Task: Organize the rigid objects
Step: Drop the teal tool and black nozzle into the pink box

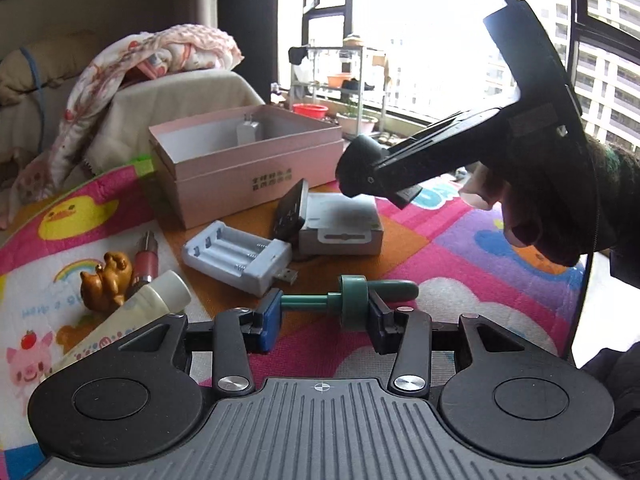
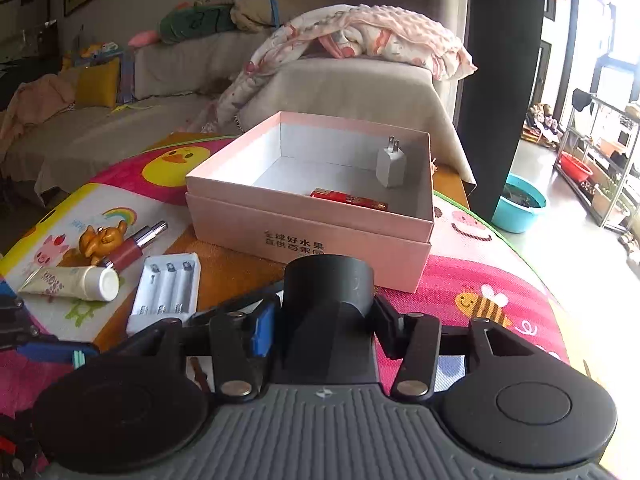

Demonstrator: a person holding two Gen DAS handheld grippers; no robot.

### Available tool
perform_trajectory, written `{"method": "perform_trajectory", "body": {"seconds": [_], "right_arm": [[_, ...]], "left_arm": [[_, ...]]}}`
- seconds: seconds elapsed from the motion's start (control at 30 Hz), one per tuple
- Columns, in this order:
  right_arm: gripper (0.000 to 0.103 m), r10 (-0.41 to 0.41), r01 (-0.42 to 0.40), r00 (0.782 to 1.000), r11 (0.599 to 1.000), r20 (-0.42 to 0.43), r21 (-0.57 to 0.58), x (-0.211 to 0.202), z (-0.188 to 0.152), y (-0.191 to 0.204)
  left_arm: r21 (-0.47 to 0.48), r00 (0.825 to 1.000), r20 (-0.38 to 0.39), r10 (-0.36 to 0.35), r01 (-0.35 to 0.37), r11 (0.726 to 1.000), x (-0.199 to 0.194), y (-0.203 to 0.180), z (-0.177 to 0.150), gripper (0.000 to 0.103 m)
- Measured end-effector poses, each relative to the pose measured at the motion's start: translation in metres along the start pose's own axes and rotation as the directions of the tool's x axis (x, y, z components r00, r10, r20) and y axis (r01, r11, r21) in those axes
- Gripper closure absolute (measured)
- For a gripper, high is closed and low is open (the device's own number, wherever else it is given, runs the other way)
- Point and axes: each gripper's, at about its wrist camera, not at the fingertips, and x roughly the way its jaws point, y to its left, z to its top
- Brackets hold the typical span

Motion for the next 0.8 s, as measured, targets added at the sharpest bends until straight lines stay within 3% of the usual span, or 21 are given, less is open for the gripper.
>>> {"method": "perform_trajectory", "body": {"seconds": [0.17,0.3,0.4,0.5,0.63,0.7,0.77,0.8], "right_arm": [[0.053,-0.002,0.005,1.000,0.995,0.022,-0.097,-0.044,-0.017,0.006],[0.053,-0.004,0.011,0.997,0.996,0.073,-0.092,-0.066,-0.011,0.002],[0.056,-0.009,0.019,0.990,0.997,0.141,-0.074,-0.074,0.009,-0.005],[0.056,-0.033,0.044,0.982,0.997,0.186,-0.057,-0.067,0.038,-0.011],[0.057,-0.077,0.087,0.968,0.996,0.241,-0.034,-0.042,0.083,-0.016],[0.056,-0.077,0.086,0.953,0.996,0.292,-0.020,-0.027,0.101,-0.020],[0.031,-0.084,0.082,0.963,0.996,0.258,0.019,-0.009,0.113,-0.025],[0.030,-0.088,0.079,0.970,0.996,0.227,0.051,-0.002,0.113,-0.028]], "left_arm": [[0.054,0.999,0.034,0.006,-0.008,0.999,-0.015,-0.007,0.019,0.056],[0.077,0.996,0.087,0.013,-0.020,0.997,-0.025,0.001,0.050,0.056],[0.132,0.989,0.138,0.056,-0.075,0.988,-0.026,0.010,0.086,0.056],[0.153,0.971,0.207,0.123,-0.156,0.976,-0.017,0.029,0.135,0.056],[0.113,0.944,0.293,0.150,-0.190,0.975,0.006,0.062,0.201,0.055],[0.021,0.943,0.291,0.160,-0.173,0.985,0.028,0.085,0.227,0.054],[-0.095,0.947,0.281,0.158,-0.137,0.986,0.045,0.106,0.234,0.055],[-0.146,0.949,0.274,0.157,-0.120,0.982,0.051,0.115,0.231,0.055]]}}
